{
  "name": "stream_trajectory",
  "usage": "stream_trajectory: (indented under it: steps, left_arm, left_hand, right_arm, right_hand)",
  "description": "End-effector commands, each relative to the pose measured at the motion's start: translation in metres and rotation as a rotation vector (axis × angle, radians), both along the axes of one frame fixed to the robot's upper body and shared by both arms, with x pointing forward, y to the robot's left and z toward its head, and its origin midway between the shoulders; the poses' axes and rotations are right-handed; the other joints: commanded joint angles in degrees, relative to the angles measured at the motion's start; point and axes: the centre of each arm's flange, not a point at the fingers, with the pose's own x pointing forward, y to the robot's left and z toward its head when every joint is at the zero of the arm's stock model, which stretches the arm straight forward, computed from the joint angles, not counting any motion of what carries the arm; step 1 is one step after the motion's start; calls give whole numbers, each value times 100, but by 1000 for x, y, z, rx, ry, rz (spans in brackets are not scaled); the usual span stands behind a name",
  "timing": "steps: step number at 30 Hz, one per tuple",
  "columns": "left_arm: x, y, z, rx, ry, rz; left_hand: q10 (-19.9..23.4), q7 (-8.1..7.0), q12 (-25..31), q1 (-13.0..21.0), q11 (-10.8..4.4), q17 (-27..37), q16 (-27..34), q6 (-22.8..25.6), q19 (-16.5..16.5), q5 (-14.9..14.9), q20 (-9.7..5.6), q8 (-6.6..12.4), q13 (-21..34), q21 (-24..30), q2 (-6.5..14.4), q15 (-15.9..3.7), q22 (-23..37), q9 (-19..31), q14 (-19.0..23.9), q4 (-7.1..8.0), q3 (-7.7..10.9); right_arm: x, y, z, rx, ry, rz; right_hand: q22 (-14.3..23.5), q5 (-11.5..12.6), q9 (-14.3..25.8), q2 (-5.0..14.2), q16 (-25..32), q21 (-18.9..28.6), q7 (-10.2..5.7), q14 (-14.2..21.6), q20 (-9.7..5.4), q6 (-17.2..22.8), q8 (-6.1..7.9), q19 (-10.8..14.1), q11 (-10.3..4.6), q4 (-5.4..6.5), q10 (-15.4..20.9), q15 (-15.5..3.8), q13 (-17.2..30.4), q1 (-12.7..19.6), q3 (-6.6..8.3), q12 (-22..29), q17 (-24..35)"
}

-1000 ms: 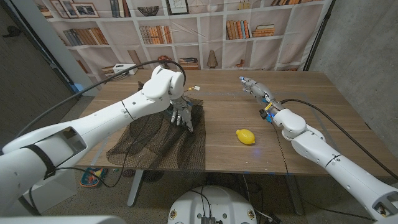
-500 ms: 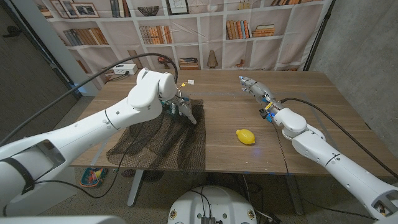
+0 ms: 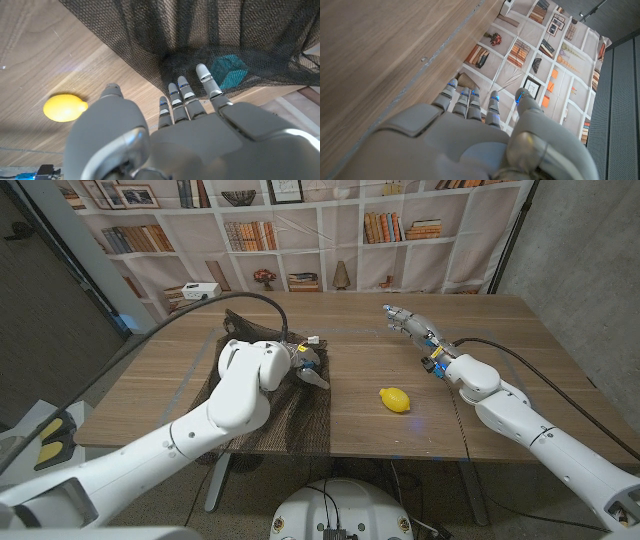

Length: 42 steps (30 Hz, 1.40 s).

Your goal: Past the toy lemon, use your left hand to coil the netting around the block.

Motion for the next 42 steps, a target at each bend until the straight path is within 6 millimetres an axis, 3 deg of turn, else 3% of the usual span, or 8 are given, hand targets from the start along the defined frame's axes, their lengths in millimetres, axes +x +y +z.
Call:
stream_trajectory:
  steps: [1,8,9,14,20,24,31,42]
  left_arm:
    - [-53,20,-11,-47,-419,526]
    - [-59,37,-23,-109,-471,469]
    - [-61,38,-23,-112,-472,476]
    - [-70,37,-21,-73,-543,603]
    - [-70,40,-17,-76,-451,775]
    - [-69,45,-18,-109,-390,877]
    - [-65,61,-23,-169,-337,916]
    - [-58,102,-41,-376,-210,893]
  left_hand:
    - [38,25,49,-112,19,21,23,13,41,-34,109,27,26,-29,39,67,29,9,20,84,-33]
    - [-267,-108,9,-273,-4,9,-92,-290,-420,-144,280,-11,53,-346,146,126,24,9,-485,96,-62]
    - [-335,-126,4,-311,-6,3,-115,-372,-495,-166,360,-18,59,-412,119,205,24,8,-618,88,-90]
    - [-571,-100,-34,-410,63,-4,-108,-599,-588,-192,415,-40,69,-528,84,272,27,7,-776,89,-149]
    - [-547,-84,46,-693,170,-2,35,-689,-291,-229,400,17,82,-513,59,368,40,20,-544,170,-274]
    - [-557,-6,66,-876,293,-4,23,-614,-294,-244,427,65,88,-570,38,482,39,30,-605,215,-356]
    - [-835,89,13,-1108,407,-29,-78,-875,-349,-245,434,6,95,-715,38,681,37,39,-961,213,-458]
    - [-694,165,107,-1189,537,-76,51,-885,-64,-238,425,63,93,-711,39,680,45,45,-655,165,-505]
  right_arm:
    - [13,-1,5,-58,16,59]
    - [23,-1,12,-89,28,80]
    - [24,-1,13,-93,29,86]
    - [34,-2,13,-100,44,101]
    - [43,-5,11,-99,49,114]
    - [47,-6,11,-104,54,121]
    - [50,-6,12,-108,54,130]
    - [46,-7,15,-114,50,126]
  right_hand:
    - [11,14,29,3,38,0,-8,13,-3,34,-15,14,-13,23,31,17,20,-21,15,-7,28]
    - [11,14,29,4,37,-2,-1,12,-5,39,-12,12,-17,24,34,15,21,-22,16,-7,29]
    - [11,14,29,5,36,-2,2,11,-9,41,-12,12,-20,25,32,13,21,-22,17,-8,29]
    - [11,14,30,6,36,-3,13,13,-12,49,-9,10,-14,28,30,27,22,-25,17,-10,30]
    - [12,14,30,10,37,-1,14,14,-12,44,-11,14,-15,35,21,28,22,-31,17,-15,33]
    - [12,14,30,11,38,-1,14,16,-10,43,-11,16,-12,37,20,29,23,-32,17,-16,34]
    - [12,14,30,13,40,-1,14,19,-11,40,-13,15,-16,42,20,27,25,-36,17,-16,35]
    - [12,14,30,10,40,0,9,22,-10,39,-13,20,-10,47,21,28,26,-42,17,-17,38]
